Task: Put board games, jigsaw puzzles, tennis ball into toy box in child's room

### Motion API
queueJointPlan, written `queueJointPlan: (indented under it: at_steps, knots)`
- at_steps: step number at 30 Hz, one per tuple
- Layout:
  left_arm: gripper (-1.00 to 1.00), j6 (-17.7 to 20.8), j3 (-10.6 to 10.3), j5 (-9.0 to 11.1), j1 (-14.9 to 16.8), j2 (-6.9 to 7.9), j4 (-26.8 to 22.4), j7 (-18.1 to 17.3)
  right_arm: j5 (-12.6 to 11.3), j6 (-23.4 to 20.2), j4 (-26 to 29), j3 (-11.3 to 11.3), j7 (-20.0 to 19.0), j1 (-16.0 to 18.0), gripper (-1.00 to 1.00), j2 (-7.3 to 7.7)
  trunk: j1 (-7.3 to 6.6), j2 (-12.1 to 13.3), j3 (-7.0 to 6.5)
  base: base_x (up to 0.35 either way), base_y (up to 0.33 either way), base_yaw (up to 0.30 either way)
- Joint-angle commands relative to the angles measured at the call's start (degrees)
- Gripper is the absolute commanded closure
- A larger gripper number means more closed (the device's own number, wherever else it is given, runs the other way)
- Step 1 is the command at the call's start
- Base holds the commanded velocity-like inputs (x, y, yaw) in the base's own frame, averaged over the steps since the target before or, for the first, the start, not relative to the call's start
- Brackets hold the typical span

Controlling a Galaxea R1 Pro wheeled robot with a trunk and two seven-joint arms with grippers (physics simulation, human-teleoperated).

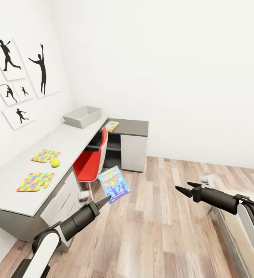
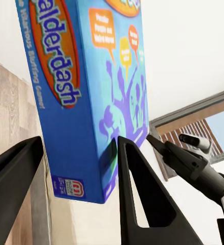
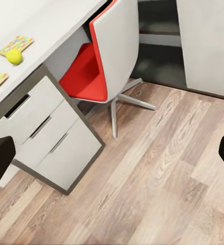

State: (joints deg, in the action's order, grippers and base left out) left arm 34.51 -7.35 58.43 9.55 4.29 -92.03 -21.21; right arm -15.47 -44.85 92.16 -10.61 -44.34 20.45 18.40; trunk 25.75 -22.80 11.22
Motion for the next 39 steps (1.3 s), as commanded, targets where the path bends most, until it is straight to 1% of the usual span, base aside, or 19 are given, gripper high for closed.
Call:
queueJointPlan:
  at_steps: [1, 6, 9, 10, 14, 23, 28, 34, 39]
  knots:
    - [1.00, 0.28, -0.03, 0.37, 0.07, 0.02, 0.00, 0.08, -0.14, -0.32, 0.03, -0.07, -0.12, 0.03, -1.00, 0.01, 0.03, -0.11, 0.11, 0.000, 0.000, 0.288]
    - [1.00, 0.09, 0.02, 0.35, -0.08, 0.09, 0.00, -1.51, -0.06, -0.32, 0.03, -0.04, -0.13, 0.03, -1.00, -0.04, 0.03, -0.11, 0.11, 0.000, 0.000, 0.286]
    - [1.00, 0.02, 0.08, 0.32, -0.20, 0.27, 0.00, -3.14, -0.03, -0.32, 0.03, -0.03, -0.13, 0.03, -1.00, -0.04, 0.03, -0.11, 0.11, 0.000, 0.000, 0.284]
    - [1.00, 0.02, 0.08, 0.32, -0.20, 0.27, 0.00, -3.14, -0.03, -0.32, 0.03, -0.03, -0.13, 0.03, -1.00, -0.04, 0.03, -0.11, 0.11, 0.000, 0.000, 0.284]
    - [1.00, -0.10, 0.12, 0.30, -0.27, 0.87, 0.00, -4.43, -0.02, -0.32, 0.03, -0.03, -0.13, 0.03, -1.00, -0.03, 0.03, -0.11, 0.11, 0.000, 0.000, 0.283]
    - [1.00, -0.30, 0.22, 0.27, -0.36, 1.27, 0.00, -4.94, 0.05, -0.35, 0.03, -0.07, -0.13, 0.06, -1.00, -0.03, 0.03, -0.11, 0.11, 0.000, 0.000, 0.283]
    - [1.00, -0.59, 1.07, 0.28, -0.50, 1.33, 0.01, -5.06, 0.05, -0.39, 0.03, -0.10, -0.13, 0.10, -1.00, -0.03, 0.03, -0.11, 0.11, 0.043, -0.006, 0.281]
    - [1.00, -0.79, 1.69, 0.29, -0.59, 1.33, 0.01, -5.15, 0.03, -0.40, 0.03, -0.16, -0.18, 0.07, -1.00, -0.03, 0.03, -0.11, 0.11, 0.192, -0.060, 0.222]
    - [1.00, -0.88, 1.92, 0.29, -0.64, 1.33, 0.01, -5.17, 0.02, -0.39, 0.03, -0.20, -0.19, 0.05, -1.00, -0.03, 0.03, -0.11, 0.11, 0.265, -0.097, 0.118]
